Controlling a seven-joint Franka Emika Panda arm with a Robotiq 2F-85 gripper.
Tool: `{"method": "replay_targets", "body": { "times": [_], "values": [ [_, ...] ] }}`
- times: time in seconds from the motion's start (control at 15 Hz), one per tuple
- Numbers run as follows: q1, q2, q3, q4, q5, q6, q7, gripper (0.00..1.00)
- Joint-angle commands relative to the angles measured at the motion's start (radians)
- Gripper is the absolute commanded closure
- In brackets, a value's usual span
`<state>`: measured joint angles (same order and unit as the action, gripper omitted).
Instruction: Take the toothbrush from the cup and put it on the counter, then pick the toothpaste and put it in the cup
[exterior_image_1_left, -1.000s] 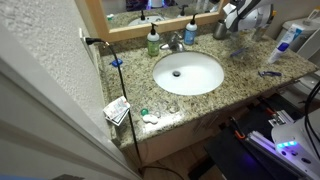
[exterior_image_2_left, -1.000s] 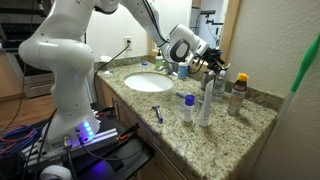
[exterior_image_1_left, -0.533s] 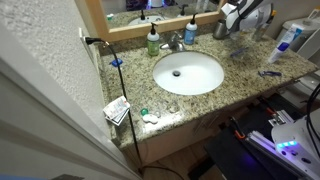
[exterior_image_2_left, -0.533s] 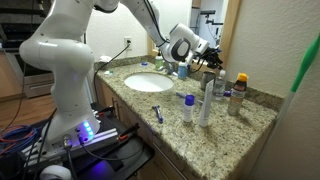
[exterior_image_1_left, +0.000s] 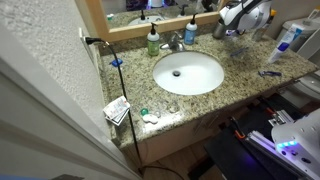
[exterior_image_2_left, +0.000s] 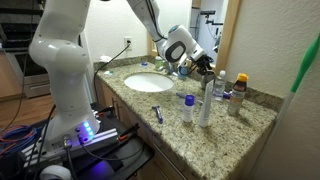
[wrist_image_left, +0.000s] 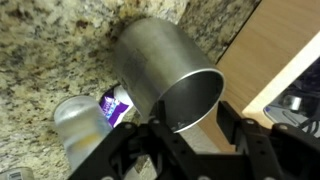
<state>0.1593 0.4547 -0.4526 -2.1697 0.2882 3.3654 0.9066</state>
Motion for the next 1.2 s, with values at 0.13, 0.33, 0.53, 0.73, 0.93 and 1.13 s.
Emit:
{"method": "replay_targets", "body": {
  "times": [0.13,0.33,0.53,0.73,0.93,1.13],
  "values": [
    [-0.131,-0.233,0.127,-0.028,0.03,-0.318,0.016,0.01],
    [-0.204,-0.31,0.18,-0.007,0.09,-0.506,-0.01,0.0],
    [-0.254,-0.339,0.179,0.036,0.07,-0.752,0.014,0.0],
    [-0.296,-0.32,0.177,0.098,0.08,-0.908,0.049,0.0],
    [-0.304,-0.339,0.184,0.075,0.061,-0.878,0.041,0.0],
    [-0.297,-0.263,0.185,0.129,0.0,-0.893,0.115,0.0]
  ]
}}
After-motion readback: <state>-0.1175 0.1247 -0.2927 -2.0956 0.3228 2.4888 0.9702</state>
